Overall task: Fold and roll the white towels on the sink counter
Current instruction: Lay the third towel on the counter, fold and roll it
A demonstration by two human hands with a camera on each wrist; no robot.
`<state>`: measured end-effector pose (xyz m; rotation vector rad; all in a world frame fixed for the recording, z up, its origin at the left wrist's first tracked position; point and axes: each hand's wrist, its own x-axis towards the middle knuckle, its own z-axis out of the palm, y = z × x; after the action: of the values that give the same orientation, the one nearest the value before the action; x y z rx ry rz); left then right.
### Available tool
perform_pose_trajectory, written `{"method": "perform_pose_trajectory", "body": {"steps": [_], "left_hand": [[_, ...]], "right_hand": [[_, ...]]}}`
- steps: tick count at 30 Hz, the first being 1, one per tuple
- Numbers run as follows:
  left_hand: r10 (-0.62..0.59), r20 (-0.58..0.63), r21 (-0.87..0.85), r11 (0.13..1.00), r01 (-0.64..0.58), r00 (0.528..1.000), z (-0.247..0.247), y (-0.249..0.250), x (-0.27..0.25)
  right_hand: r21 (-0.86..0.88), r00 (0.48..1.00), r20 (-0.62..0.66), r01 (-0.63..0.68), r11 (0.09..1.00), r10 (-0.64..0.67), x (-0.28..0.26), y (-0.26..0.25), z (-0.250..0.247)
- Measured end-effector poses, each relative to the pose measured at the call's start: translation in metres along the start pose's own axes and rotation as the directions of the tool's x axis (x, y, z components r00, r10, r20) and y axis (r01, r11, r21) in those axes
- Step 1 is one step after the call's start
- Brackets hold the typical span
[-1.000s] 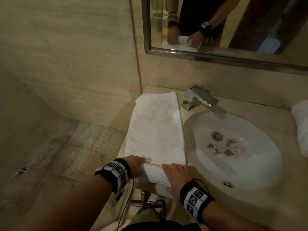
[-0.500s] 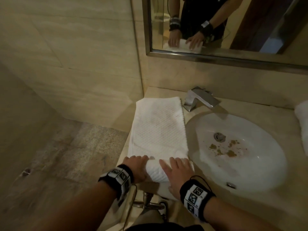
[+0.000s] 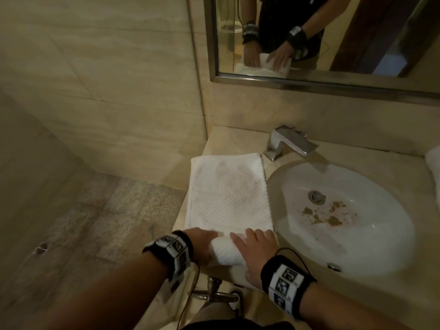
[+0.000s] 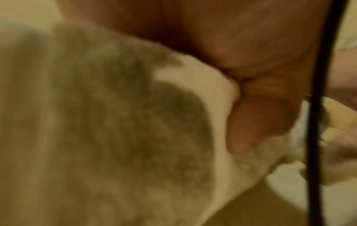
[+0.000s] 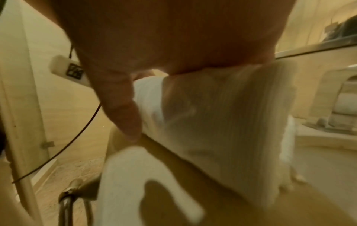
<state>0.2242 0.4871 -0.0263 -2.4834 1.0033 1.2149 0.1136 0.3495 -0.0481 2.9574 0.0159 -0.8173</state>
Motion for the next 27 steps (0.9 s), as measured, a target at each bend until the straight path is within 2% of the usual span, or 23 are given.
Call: {"method": "perform_pose_trajectory", "body": {"steps": [2,4,6,9,11,13,15,16,17,18,20,23,25,27], "left_hand": [[-0.009,0.039,0.024,1.000,0.009,0.999,-0.004,-0.003,0.003],[-0.046,-0.126,0.049,0.997,0.053,0.991,0.007,-0.002,-0.002],[-0.036,-0.313,0.087,0.994,0.067,0.949,0.032,-0.001,-0.010],[0.026,-0.376,0.207,0.977,0.057,0.926,0.062,0.001,-0.021],[0.020,-0.389,0.162,0.986,0.047,0.921,0.061,0.001,-0.014],[0.002,-0.351,0.037,0.999,0.012,0.936,0.045,-0.002,-0.002],[-0.003,-0.134,-0.071,0.997,-0.006,0.991,0.023,-0.007,0.006],[0.009,-0.019,-0.128,0.992,-0.012,1.000,0.016,-0.009,0.009],[0.026,0.045,-0.170,0.985,-0.018,0.999,0.012,-0.010,0.011],[0.033,0.052,-0.171,0.985,-0.023,0.998,0.011,-0.010,0.011],[0.011,-0.063,-0.056,0.998,-0.014,0.998,0.018,-0.006,0.004],[0.082,-0.315,0.114,0.992,-0.048,0.946,0.043,-0.002,-0.007],[0.126,-0.361,0.201,0.978,-0.055,0.924,0.055,-0.002,-0.008],[0.123,-0.385,0.168,0.984,-0.061,0.915,0.050,0.001,-0.005]], "right_hand": [[0.001,1.000,-0.007,0.001,1.000,-0.001,0.000,-0.002,0.000],[0.066,1.000,0.018,0.024,0.998,-0.025,0.006,0.004,-0.003],[0.171,0.994,0.089,0.052,0.984,-0.068,0.015,0.014,-0.011],[0.279,0.954,0.268,0.053,0.959,-0.131,0.023,0.023,-0.025],[0.246,0.964,0.247,0.041,0.969,-0.103,0.021,0.020,-0.026],[0.107,0.993,0.120,0.010,0.994,-0.023,0.013,0.010,-0.022],[-0.040,0.999,0.047,-0.008,0.999,0.010,0.000,-0.002,-0.016],[-0.081,0.999,0.043,-0.002,0.997,0.005,-0.004,-0.006,-0.013],[-0.088,0.999,0.037,-0.002,0.996,0.006,-0.006,-0.008,-0.010],[-0.073,1.000,0.024,-0.004,0.997,0.005,-0.004,-0.008,-0.008],[0.000,1.000,0.013,-0.006,1.000,0.006,0.002,-0.004,-0.005],[0.183,0.992,0.125,-0.009,0.983,-0.014,0.014,0.006,-0.007],[0.275,0.970,0.236,-0.013,0.961,-0.055,0.019,0.012,-0.011],[0.281,0.965,0.258,-0.026,0.959,-0.049,0.019,0.015,-0.013]]}}
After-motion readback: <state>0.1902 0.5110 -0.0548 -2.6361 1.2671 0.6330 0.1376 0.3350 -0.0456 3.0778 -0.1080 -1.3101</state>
